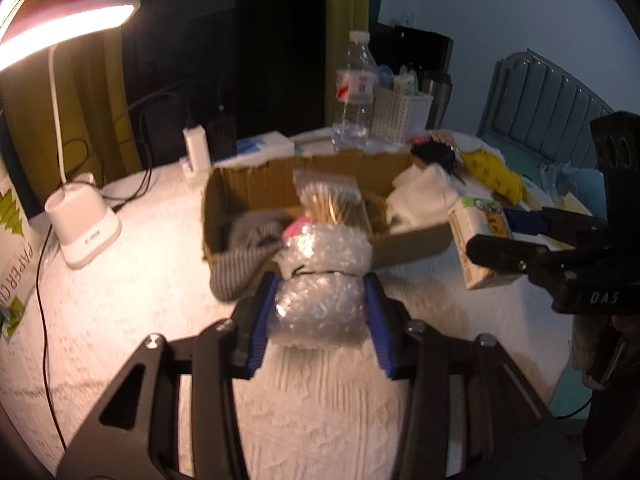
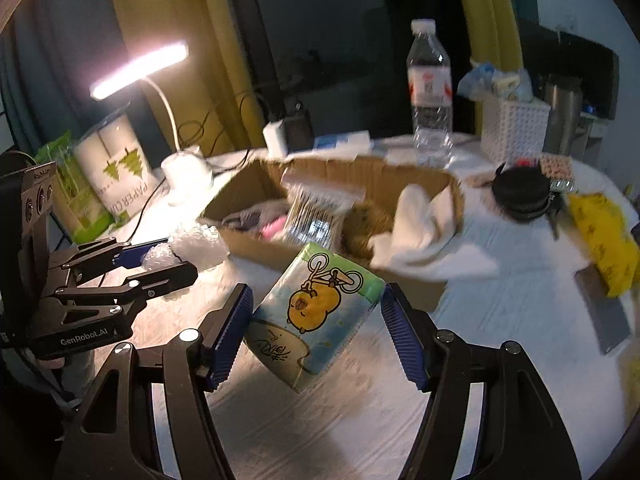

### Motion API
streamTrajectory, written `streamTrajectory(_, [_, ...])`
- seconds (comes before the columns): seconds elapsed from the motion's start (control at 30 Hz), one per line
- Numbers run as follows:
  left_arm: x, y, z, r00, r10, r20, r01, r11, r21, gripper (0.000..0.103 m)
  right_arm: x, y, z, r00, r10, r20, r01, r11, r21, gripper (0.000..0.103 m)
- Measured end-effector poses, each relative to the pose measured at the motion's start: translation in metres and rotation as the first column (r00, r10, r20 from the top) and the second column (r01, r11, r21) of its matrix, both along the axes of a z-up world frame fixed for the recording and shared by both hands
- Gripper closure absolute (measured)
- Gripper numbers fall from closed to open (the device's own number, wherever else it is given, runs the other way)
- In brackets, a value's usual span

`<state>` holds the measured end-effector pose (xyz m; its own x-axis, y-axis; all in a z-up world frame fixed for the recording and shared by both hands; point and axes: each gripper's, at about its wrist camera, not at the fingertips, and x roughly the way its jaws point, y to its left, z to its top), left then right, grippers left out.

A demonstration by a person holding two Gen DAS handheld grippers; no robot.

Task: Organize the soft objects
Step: 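Lower the bubble wrap and tissue pack into the box and open both tools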

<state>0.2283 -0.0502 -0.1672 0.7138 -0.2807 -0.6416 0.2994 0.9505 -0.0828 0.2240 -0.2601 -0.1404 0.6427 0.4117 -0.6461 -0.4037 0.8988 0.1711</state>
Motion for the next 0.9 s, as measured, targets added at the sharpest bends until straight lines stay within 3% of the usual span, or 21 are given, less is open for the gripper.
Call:
streamTrajectory(0.23, [0.021,-0.002,0.018,0.999,0.019,0.041,-0.019,1.000,0.002,0.059,0.024,-0.012,0.015,0.999,-0.009,0.045,0.009,1.000,-0.003,0.033])
streamTrajectory(0.47, [0.048,-0.004,0.018,0.999,0.036,0.036,-0.036,0.999,-0.003,0.059,0.053,-0.018,0.017,0.999,-0.009,0.052,0.009,1.000,-0.005,0.033])
streamTrajectory(0.9, [0.095,-0.004,-0.025,0.994,0.073,-0.077,-0.074,0.997,-0.003,0.059,0.097,-0.012,-0.010,1.000,0.006,-0.014,-0.007,1.000,-0.002,0.033])
